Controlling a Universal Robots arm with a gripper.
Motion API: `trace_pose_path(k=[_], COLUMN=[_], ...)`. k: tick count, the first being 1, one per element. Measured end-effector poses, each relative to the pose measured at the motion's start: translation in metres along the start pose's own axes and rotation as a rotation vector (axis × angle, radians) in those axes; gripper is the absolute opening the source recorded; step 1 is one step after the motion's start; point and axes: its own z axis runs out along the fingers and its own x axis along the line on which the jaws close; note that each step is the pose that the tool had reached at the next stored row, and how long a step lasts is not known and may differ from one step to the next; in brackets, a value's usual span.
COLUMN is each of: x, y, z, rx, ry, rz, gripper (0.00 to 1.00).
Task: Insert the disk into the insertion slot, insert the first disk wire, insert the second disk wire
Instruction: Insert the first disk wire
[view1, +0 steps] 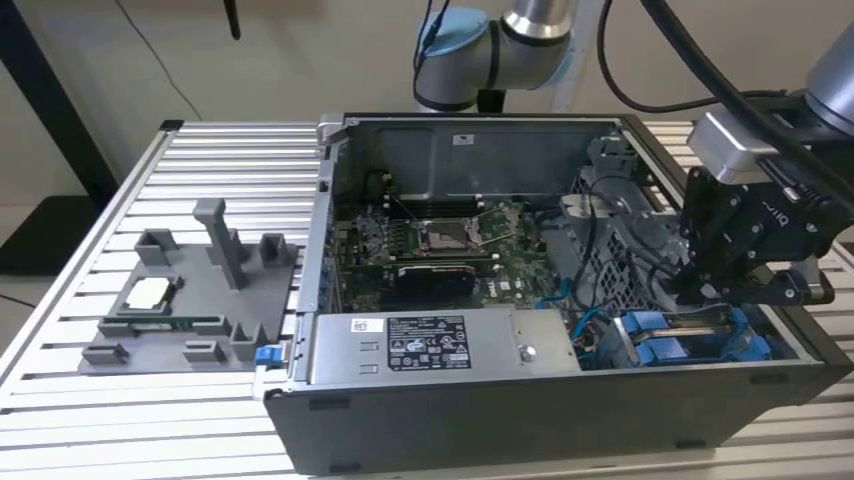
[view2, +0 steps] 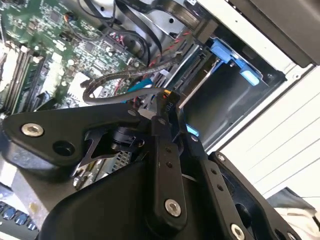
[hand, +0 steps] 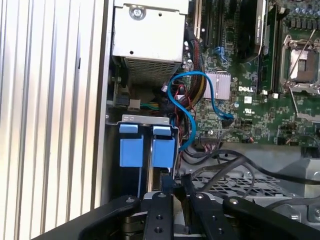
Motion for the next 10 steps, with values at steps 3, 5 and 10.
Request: trace_pose_path(k=[3,5,10], x=[0.0000,0.0000,0.0000], y=[0.0000,0.0000,0.0000], z=[-0.0001,-0.0001,-0.0001], rx=[0.0001,0.0001,0.0000], ry=[0.0004,0.0005,0.0006], rz=[0.000,0.000,0.000], gripper=[0.19,0.19,0.19])
